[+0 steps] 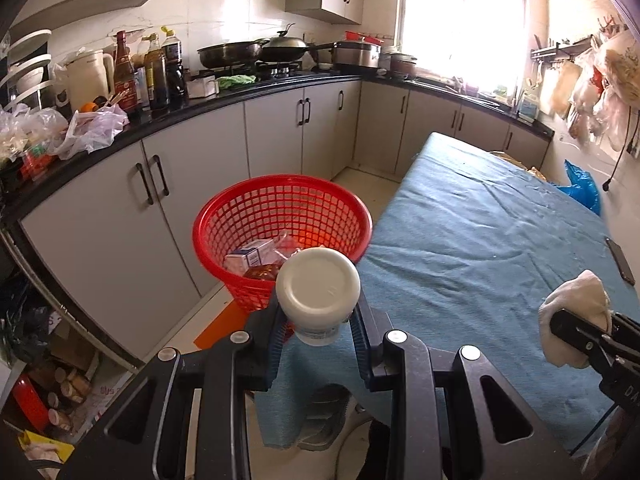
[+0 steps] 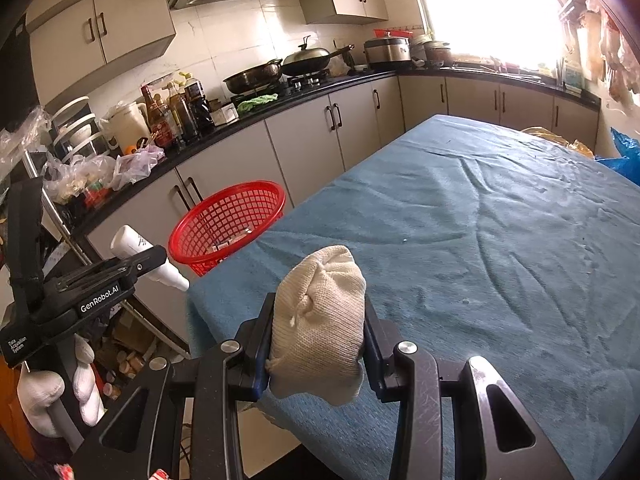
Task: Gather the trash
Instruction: 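Carry the bottle and cloth bundle with both tools over the red wastebasket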
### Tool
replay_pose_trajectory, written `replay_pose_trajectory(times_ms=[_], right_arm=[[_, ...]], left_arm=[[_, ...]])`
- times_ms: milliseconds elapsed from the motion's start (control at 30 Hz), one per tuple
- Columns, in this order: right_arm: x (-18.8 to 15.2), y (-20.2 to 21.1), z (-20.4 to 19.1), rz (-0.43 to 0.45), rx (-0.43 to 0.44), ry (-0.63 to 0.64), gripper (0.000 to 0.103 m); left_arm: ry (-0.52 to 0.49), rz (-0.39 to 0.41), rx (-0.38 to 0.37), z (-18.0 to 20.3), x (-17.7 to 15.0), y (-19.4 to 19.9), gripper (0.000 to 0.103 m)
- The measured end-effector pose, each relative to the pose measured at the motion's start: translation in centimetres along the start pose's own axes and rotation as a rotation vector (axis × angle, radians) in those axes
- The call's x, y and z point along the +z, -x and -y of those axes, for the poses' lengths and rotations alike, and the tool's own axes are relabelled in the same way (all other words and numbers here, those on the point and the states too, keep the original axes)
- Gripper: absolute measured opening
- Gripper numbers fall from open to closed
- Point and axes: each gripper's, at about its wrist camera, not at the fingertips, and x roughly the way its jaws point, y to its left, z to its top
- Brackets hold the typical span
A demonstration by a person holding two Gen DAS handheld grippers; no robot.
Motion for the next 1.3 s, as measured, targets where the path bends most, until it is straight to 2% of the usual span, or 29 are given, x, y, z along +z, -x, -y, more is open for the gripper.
replay_pose_trajectory(times_ms=[600,867,1300], right_arm=[[4.0,-2.2,-3.9,-0.022,0.071,0.078,0.041],[5.1,-4.3,-5.3,-0.05,0.096,0.099,0.041],[6.4,-8.3,-6.7,-0.102,0.139,0.105,0.041]], left_arm=[[0.083,0.007,0.074,-4.2,2.3,0.7,0.029],[0.11,-0.015,0.128,-6.4,3.0,-0.8,0.029],[0.105,-0.03,0.157,-8.5,4.4,-2.6,0.029]])
